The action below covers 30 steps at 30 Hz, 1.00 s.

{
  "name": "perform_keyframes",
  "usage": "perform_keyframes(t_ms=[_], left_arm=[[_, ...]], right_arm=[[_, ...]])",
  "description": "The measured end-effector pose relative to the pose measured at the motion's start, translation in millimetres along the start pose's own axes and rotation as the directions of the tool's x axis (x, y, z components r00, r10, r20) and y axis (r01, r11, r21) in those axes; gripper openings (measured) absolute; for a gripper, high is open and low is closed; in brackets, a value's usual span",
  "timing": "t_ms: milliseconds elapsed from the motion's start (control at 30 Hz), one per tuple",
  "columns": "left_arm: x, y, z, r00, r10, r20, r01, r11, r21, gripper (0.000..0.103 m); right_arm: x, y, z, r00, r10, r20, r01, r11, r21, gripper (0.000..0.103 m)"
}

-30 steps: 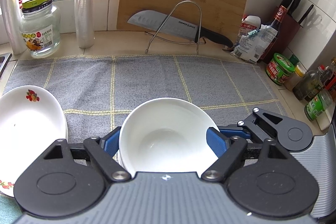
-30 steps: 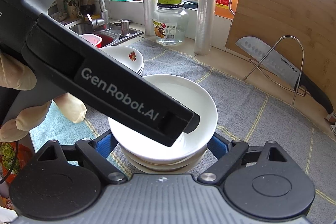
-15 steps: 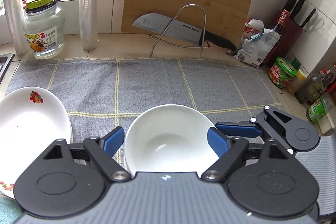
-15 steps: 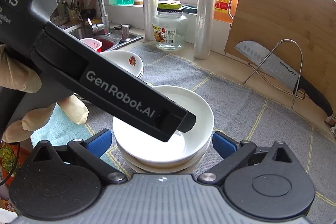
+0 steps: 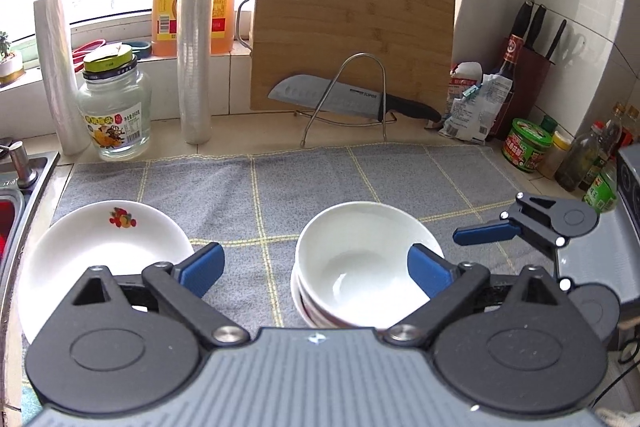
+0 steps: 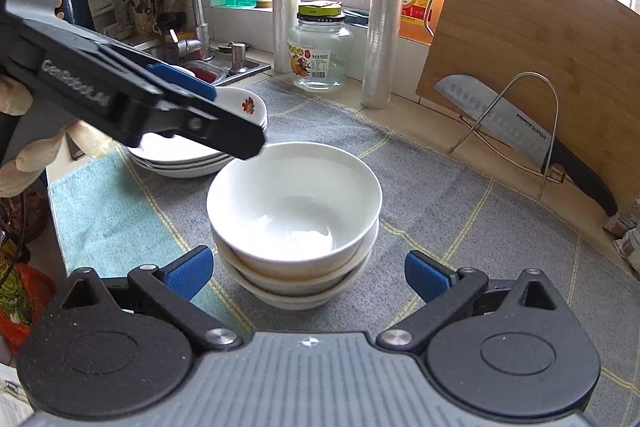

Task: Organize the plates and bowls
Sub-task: 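Bring the left and right grippers to opposite sides of the bowl stack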

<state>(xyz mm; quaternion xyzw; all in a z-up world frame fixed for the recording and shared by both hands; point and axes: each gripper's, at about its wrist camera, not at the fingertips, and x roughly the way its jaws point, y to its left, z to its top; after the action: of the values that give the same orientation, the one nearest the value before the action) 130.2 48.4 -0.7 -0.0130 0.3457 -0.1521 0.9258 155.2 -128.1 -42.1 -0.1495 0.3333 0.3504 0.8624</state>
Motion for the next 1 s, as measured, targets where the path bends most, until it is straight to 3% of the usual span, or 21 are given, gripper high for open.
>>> perform_keyframes(t_ms=[300, 667, 867, 1000], left_arm=[[15.5, 14.7, -42.6, 0.990, -0.072, -0.119, 0.080, 0.995, 0.065, 0.098], [63.4, 11.5, -55.8, 0.970, -0.156, -0.187, 0.198, 0.952, 0.232, 0.098], [81.8, 1.1, -50.1, 0.964, -0.163, -0.209, 0.221, 0.930, 0.292, 0.098], [89.0, -3.2, -52.7, 0.959, -0.151, -0.239, 0.220, 0.930, 0.296, 0.099]], right_arm=[[18.9, 8.4, -19.9, 0.991, -0.070, -0.115, 0.072, 0.997, 0.014, 0.103], [42.4, 21.4, -41.4, 0.949, -0.192, -0.249, 0.217, 0.973, 0.076, 0.103], [43.9, 15.4, -41.8, 0.952, -0.169, -0.256, 0.200, 0.975, 0.100, 0.103], [48.4, 4.2, -40.7, 0.965, -0.089, -0.246, 0.110, 0.991, 0.073, 0.103]])
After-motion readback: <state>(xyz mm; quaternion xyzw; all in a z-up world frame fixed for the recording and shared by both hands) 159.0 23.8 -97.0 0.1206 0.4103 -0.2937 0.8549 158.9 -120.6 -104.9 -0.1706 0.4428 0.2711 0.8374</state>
